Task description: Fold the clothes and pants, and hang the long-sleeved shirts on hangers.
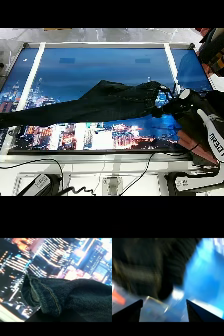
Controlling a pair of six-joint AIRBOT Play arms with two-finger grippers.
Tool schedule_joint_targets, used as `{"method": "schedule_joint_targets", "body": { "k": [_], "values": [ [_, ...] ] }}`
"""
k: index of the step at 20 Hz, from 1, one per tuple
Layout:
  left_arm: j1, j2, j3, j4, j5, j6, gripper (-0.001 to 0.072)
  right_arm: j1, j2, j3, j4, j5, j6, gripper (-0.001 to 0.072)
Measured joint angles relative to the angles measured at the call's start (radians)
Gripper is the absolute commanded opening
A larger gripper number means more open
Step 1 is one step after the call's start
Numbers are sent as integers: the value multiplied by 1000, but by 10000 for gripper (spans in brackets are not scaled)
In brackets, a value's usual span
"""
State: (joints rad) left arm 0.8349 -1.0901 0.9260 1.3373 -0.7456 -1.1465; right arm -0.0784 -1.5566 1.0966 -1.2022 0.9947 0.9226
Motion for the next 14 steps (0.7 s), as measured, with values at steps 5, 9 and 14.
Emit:
{"method": "schedule_joint_targets", "body": {
  "k": [5,9,14],
  "values": [
    [0,0,0,-27,-2,0,31,45,-9,-14,8,-254,110,394],
    [0,0,0,-80,-1,0,31,51,-30,12,46,-253,172,33],
    [0,-1,46,-177,3,-10,28,29,1,172,42,-150,251,31]
  ]
}}
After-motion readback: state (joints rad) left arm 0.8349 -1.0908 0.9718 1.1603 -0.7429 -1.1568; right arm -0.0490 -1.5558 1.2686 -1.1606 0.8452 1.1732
